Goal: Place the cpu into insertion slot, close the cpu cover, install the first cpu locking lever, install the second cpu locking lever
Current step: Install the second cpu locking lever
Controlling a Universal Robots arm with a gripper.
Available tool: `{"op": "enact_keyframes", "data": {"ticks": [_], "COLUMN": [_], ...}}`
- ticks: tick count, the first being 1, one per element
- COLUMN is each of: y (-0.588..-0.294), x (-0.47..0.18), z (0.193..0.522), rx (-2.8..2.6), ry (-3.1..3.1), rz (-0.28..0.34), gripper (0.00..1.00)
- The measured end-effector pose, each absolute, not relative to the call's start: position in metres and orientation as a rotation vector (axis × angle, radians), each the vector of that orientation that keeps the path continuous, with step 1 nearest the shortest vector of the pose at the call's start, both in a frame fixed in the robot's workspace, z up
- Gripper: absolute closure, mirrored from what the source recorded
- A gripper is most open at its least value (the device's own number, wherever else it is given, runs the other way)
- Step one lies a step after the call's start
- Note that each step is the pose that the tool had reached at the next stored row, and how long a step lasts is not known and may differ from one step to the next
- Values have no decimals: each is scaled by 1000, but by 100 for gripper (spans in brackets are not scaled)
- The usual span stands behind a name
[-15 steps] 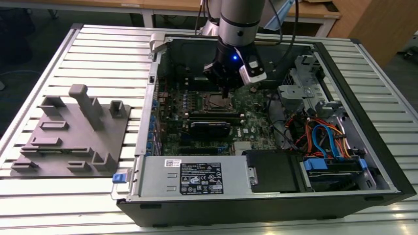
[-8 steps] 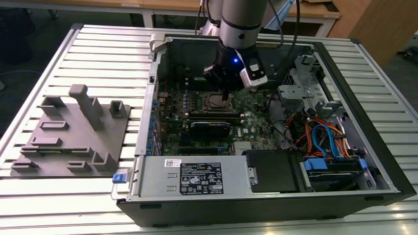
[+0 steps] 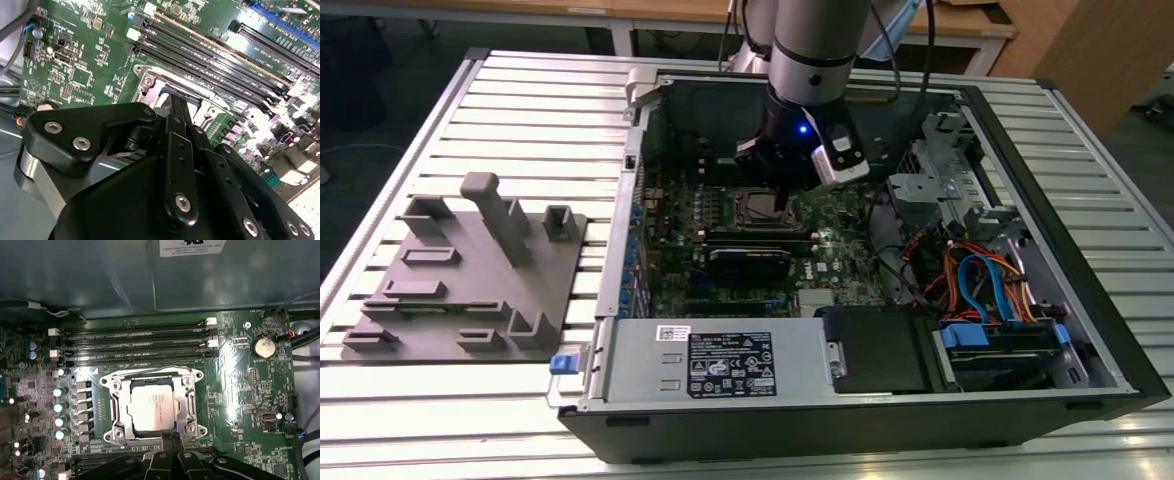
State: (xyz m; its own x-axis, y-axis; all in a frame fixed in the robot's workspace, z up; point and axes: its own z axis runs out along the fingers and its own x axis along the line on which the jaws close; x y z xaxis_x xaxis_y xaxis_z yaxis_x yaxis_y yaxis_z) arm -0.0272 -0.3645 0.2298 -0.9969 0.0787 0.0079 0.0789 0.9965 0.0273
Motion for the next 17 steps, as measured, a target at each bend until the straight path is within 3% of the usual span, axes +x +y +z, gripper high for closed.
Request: {"op": "enact_keyframes", "data": {"ticks": [17], "y": [-379], "x": [-31], "z": [230], "rx": [-62], "ry": [-3126], "rz": [-50], "gripper": [90]}}
